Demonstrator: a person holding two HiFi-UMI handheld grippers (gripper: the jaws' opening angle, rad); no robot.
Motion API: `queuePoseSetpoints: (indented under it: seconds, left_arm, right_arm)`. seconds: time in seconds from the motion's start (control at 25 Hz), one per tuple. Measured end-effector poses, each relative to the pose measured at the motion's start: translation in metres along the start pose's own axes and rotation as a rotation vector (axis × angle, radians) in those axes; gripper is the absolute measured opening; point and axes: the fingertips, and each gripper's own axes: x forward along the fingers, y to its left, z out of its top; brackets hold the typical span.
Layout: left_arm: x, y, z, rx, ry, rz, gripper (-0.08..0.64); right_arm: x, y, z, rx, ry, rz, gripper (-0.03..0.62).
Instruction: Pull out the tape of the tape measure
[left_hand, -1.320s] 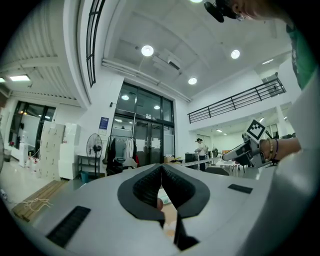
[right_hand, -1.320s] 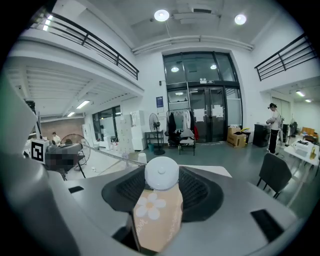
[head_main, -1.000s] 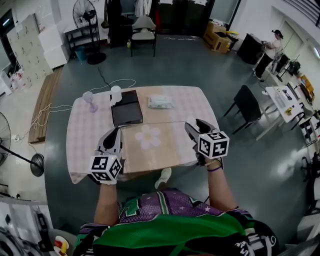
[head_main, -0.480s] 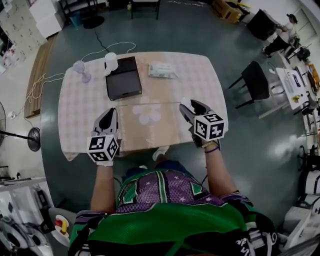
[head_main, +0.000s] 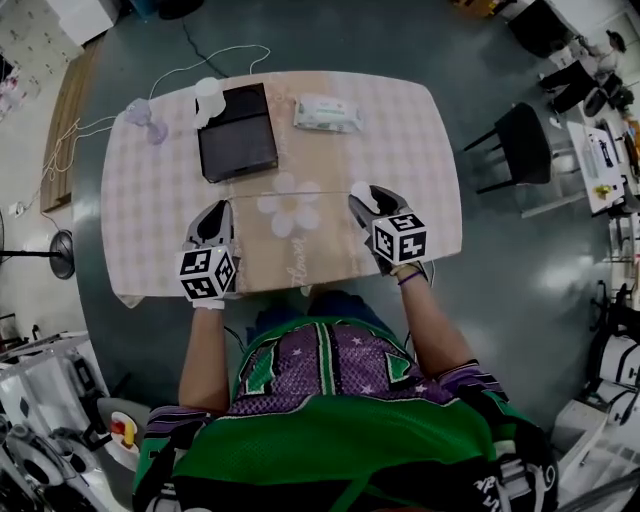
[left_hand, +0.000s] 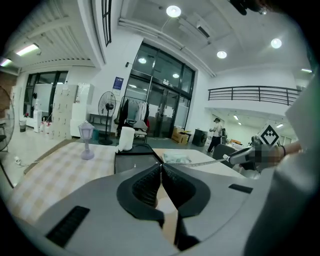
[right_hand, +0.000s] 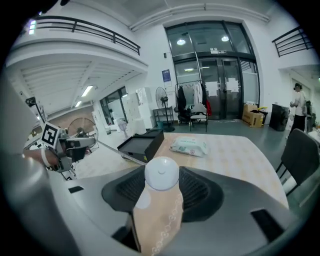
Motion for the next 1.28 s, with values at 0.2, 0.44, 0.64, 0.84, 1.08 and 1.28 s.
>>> queuePoseSetpoints:
  seconds: [0.2, 0.44, 0.64, 0.84, 1.08, 1.28]
  left_arm:
    - [0.037, 0.019, -0.031, -0.042, 0.082, 0.053, 0.028]
    - [0.065, 0.036, -0.083, -0.04, 0.218, 0.088, 0.028]
    - [0.071, 0.046, -0.124, -0.041, 0.326, 0.112, 0.028]
    - [0.076, 0.056, -0.149, -0.022, 0.404, 0.127, 0.029]
    - [0.077, 0.058, -0.168, -0.006, 0.513, 0.135, 0.029]
    - [0.069, 0.068, -0.175, 0.013, 0.563, 0.171, 0.053]
  right_arm:
    - [0.035, -0.008, -0.034, -0.026, 0.065, -0.008, 0.219]
    - [0.075, -0.017, -0.074, -0.009, 0.14, 0.002, 0.221]
    - [0.096, -0.018, -0.1, -0.032, 0.2, 0.009, 0.221]
    - [0.113, -0.016, -0.114, -0.054, 0.231, 0.011, 0.221]
    - [0.119, -0.016, -0.127, -0.106, 0.287, -0.013, 0.221]
    - [0.117, -0.021, -0.132, -0.11, 0.326, -0.032, 0.232]
